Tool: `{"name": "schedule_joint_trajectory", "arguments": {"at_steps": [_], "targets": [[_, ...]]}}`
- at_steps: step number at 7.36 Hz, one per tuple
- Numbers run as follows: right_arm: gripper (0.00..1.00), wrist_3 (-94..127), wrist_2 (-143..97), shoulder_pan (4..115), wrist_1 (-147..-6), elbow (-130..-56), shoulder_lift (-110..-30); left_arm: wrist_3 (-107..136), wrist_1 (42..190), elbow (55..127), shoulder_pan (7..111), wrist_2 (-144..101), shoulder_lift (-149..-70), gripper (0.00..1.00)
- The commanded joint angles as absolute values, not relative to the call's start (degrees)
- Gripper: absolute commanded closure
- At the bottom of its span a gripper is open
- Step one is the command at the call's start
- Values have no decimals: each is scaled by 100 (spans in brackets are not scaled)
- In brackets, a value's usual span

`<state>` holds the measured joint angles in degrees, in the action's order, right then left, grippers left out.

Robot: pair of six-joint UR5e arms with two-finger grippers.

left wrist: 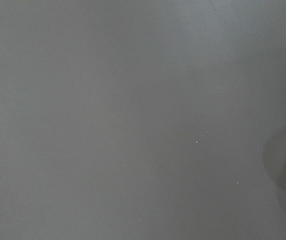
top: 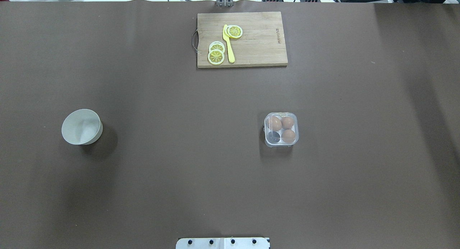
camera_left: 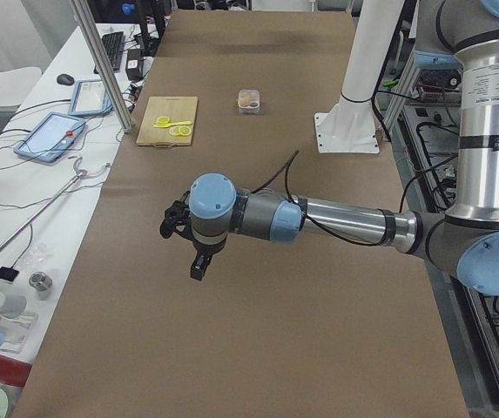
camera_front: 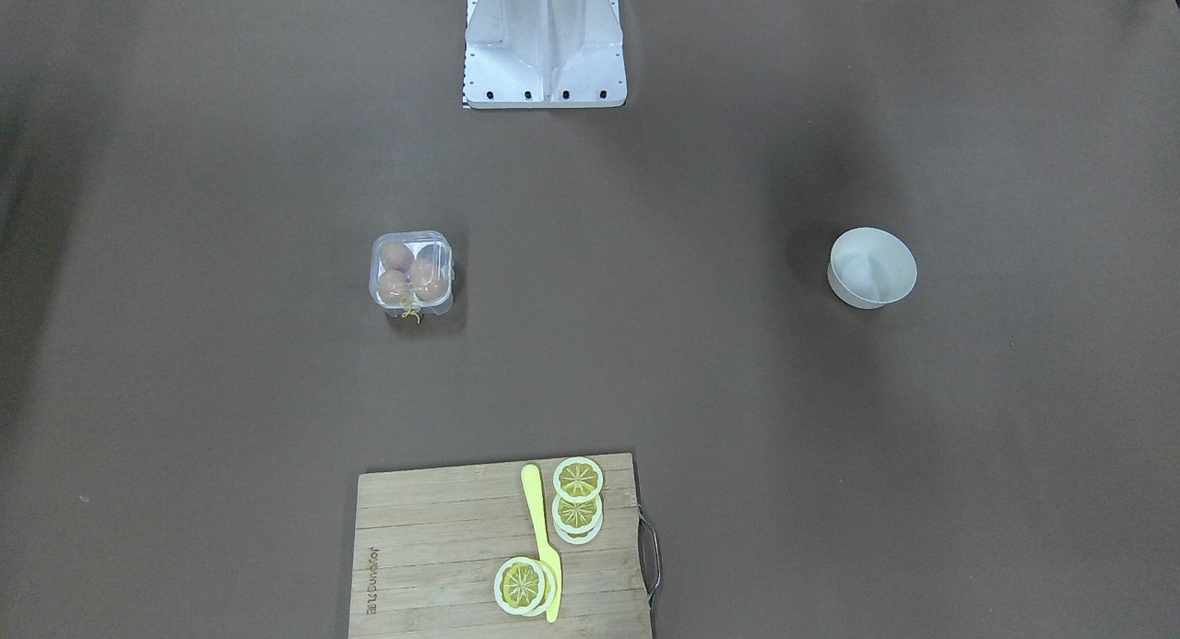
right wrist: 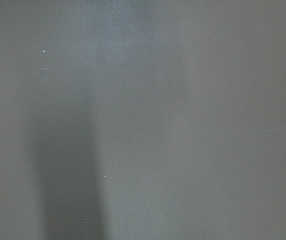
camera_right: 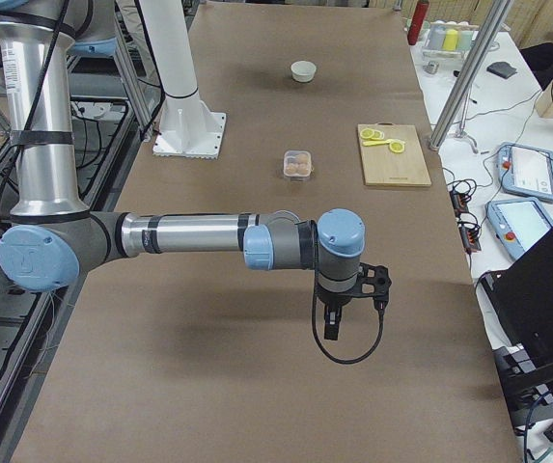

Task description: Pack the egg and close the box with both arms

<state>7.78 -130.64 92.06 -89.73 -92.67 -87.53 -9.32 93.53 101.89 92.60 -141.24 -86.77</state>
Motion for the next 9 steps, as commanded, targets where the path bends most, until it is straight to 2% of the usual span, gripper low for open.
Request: {"name": "schedule_joint_trajectory", "arguments": {"at_steps": [1,5,9], "targets": [[0,738,-13052,9167,-8982,-9185,-8736,-923,9316,10152,9264,-14124,-8666,3],[0,738,-13052,9132,-8974,-9185,-8771,-976,9326,10142,9272,-14124,-8455,3],[0,747,-13052,9070,-8974,-9167,-8780,-976,9290,9144,9255,-14080,-9428,3]]}}
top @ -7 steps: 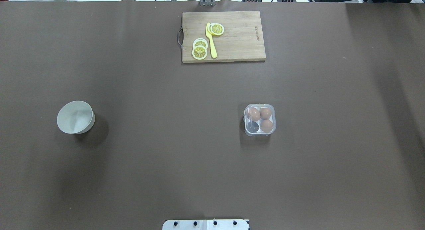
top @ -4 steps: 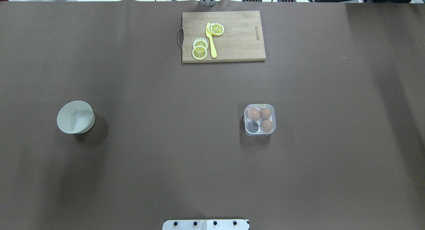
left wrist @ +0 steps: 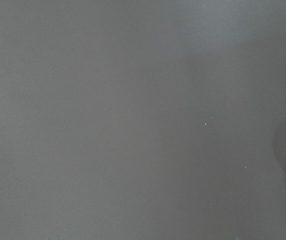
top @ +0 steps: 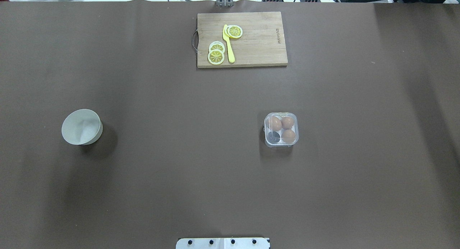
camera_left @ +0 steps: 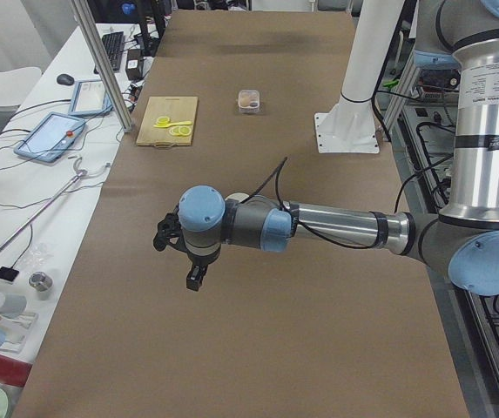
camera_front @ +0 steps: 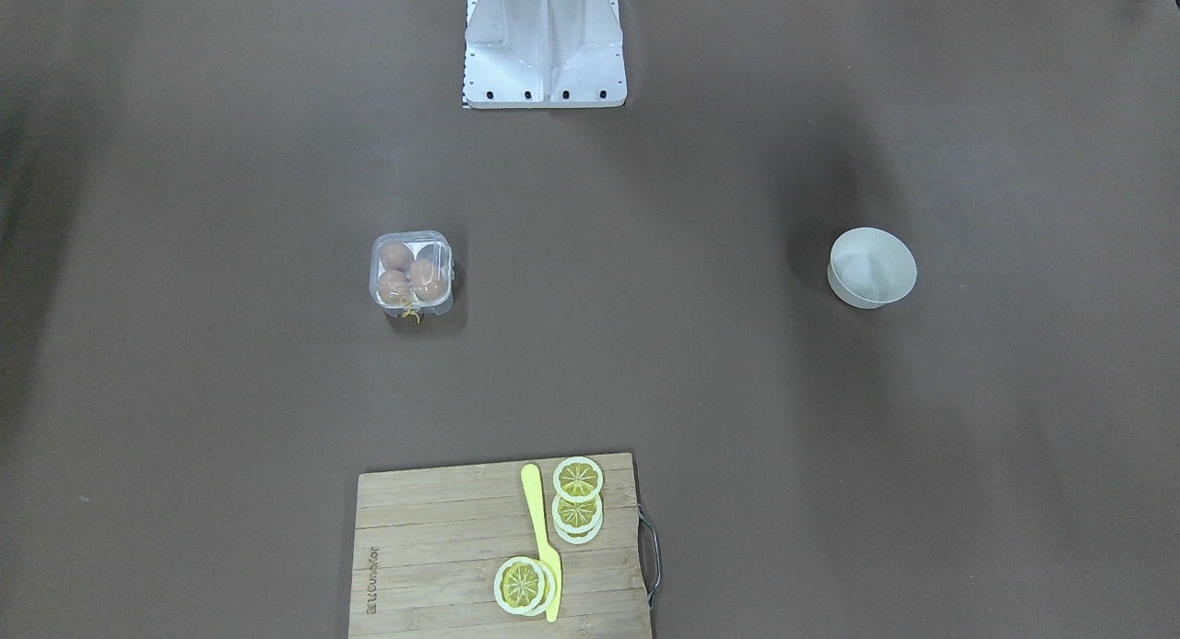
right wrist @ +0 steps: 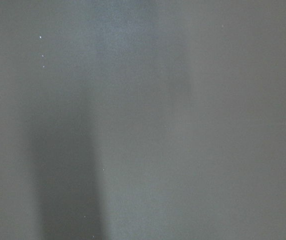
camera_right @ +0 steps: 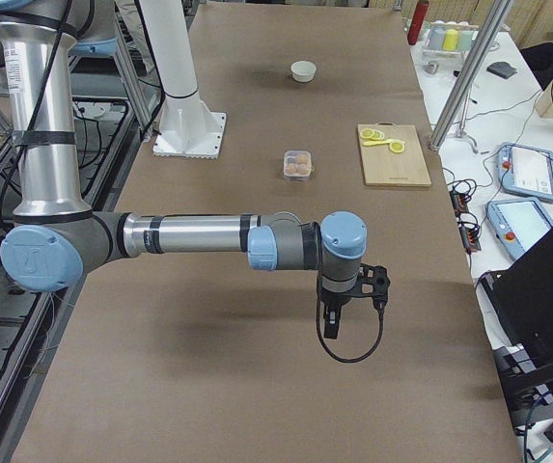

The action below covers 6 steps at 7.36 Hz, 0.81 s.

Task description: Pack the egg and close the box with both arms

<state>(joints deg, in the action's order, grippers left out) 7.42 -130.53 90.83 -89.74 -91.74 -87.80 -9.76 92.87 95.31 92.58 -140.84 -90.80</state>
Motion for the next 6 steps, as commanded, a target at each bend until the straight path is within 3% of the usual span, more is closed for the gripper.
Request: {"name": "schedule_joint_trajectory", "arguments": {"at_steps": [1,6], "targets": [[0,747,-13052,9070,-8974,-9167,-8763,-984,9290,9045,9255,-14080,-9509,3],[0,738,-13052,8992,-8956,-9053,-8701,-1212,9527,9079,9290,-14124,-9132,3]]}}
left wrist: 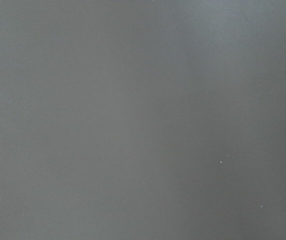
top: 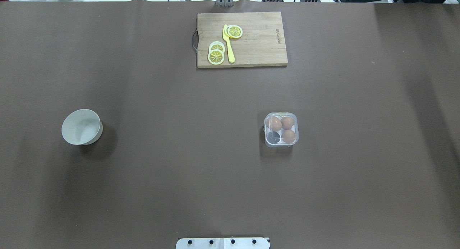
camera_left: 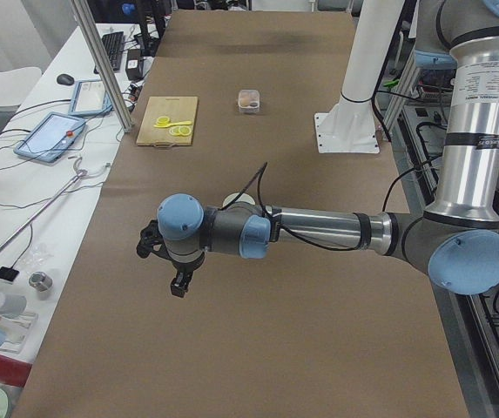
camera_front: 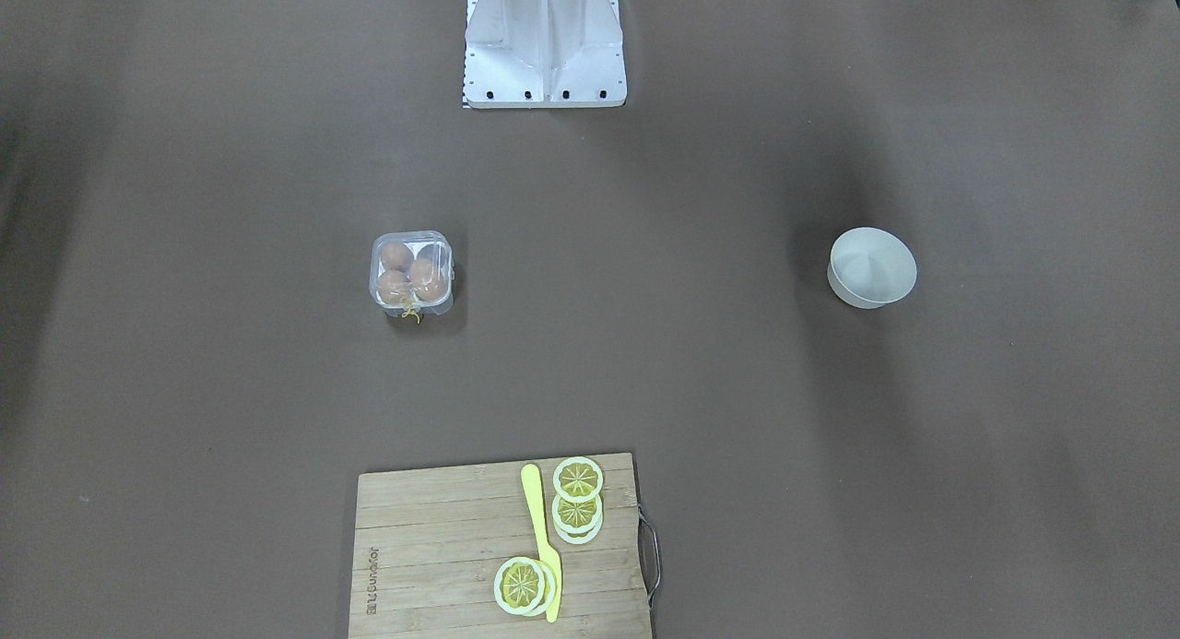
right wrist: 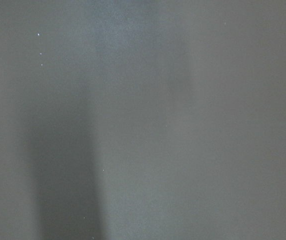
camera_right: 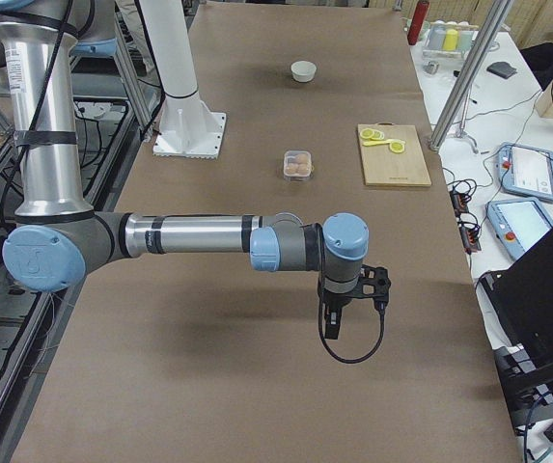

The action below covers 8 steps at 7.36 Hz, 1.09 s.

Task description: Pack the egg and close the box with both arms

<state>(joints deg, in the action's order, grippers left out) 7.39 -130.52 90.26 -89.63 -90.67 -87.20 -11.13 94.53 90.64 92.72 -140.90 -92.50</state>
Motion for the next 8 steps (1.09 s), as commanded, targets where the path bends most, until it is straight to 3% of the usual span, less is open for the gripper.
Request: {"name": "schedule_joint_trajectory", "arguments": {"at_steps": [1,8], "targets": [[0,738,-13052,8991,-8965,-9053,-8658,-1222,9562,9123,9273,-14133,-9036,3],[0,773,-13069,8947,-8666,-9044,-8657,-1178,9554,9255,9272,-14142,-8982,3]]}}
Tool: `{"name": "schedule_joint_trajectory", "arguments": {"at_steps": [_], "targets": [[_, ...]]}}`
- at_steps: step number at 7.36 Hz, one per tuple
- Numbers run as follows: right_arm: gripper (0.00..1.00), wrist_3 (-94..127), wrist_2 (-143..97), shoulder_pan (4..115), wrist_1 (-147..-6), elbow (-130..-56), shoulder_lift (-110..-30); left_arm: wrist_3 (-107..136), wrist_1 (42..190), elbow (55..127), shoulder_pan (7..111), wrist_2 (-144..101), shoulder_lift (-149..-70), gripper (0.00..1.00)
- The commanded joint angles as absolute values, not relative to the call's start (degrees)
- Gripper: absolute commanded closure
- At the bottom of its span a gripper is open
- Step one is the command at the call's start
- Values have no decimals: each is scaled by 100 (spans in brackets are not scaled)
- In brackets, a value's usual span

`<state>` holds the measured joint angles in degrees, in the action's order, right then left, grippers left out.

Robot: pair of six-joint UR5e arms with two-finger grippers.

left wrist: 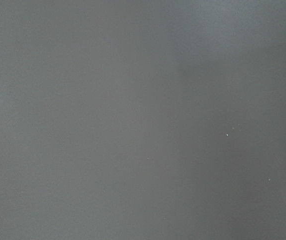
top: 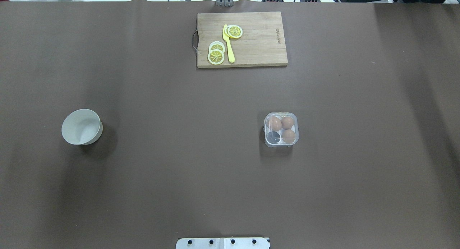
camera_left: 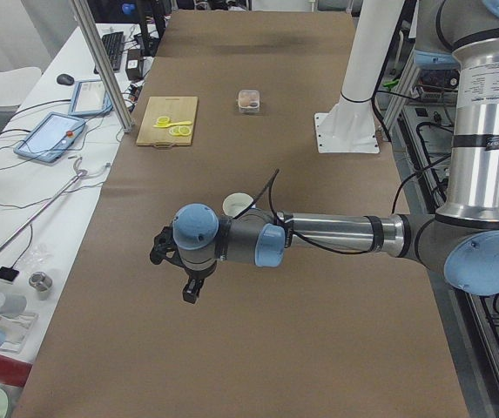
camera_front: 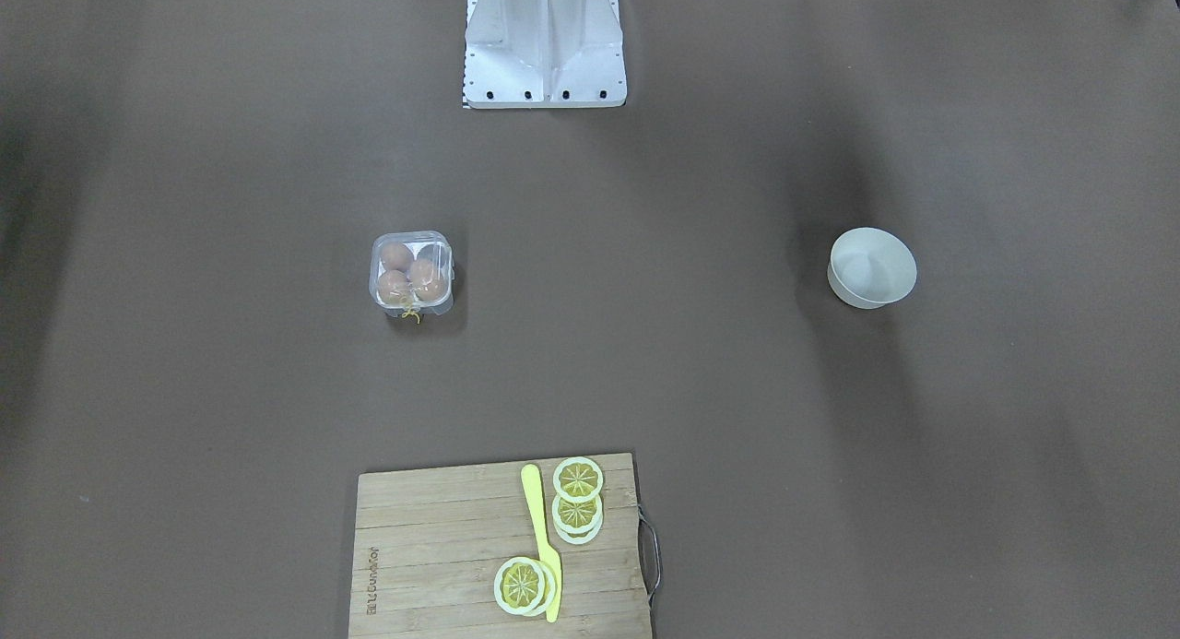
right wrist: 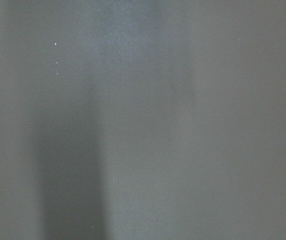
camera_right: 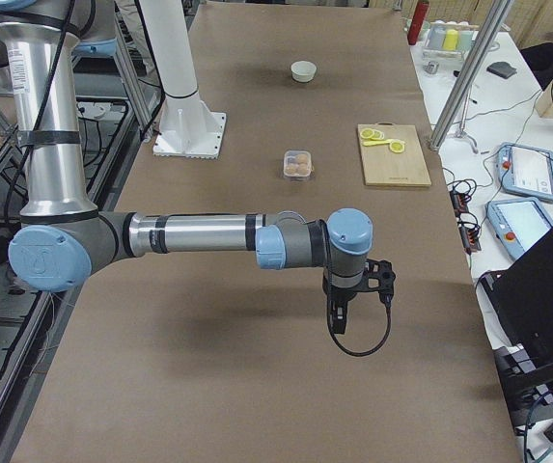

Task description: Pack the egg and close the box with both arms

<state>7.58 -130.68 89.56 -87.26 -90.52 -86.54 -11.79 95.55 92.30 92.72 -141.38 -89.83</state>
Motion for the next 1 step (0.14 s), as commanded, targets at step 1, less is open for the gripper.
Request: {"name": "schedule_joint_trajectory", "arguments": {"at_steps": [1], "targets": [[0,800,-13087,8947,-8675,-9044,-8657,-1178,9545,9298,9272,-14133,-8965,3]]}}
